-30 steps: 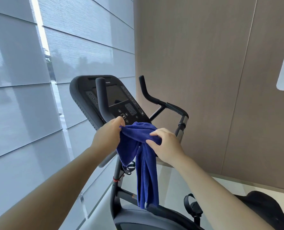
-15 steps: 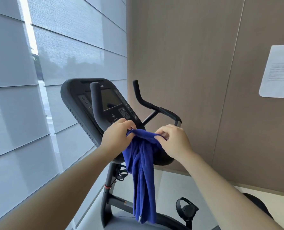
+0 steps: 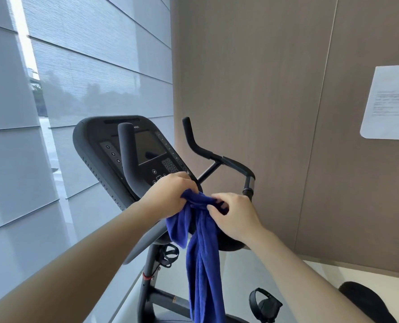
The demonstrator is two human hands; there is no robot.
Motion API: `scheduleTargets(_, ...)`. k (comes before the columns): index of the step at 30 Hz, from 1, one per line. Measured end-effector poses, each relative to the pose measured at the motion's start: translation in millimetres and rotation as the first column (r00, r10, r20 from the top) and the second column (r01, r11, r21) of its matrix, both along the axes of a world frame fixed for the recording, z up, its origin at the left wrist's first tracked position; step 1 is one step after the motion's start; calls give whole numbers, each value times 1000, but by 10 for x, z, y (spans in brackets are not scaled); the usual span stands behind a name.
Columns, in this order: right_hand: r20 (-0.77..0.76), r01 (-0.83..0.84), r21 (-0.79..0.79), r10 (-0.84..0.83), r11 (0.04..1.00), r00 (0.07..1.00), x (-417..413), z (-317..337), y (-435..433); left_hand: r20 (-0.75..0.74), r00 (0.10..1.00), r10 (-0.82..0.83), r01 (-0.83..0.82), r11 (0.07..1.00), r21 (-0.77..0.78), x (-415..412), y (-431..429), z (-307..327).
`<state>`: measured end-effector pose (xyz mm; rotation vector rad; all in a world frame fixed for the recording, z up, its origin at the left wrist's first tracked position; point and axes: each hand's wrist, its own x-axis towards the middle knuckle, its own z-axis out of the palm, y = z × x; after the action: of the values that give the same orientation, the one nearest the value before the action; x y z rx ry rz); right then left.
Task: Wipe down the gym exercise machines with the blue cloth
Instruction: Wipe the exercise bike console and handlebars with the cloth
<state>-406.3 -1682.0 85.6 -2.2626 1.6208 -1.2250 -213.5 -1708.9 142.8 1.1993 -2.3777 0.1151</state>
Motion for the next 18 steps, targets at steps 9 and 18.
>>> scheduleTargets(9,-95,-10,18,12,1000,995,-80,-71,-7,-79,996,28,-36,995,-98,-82,-27,-190)
scheduleTargets(18,53,-44,-37,46,998,998,-31,-146,33,13,999,-41,41,999,-19,21,102,-425)
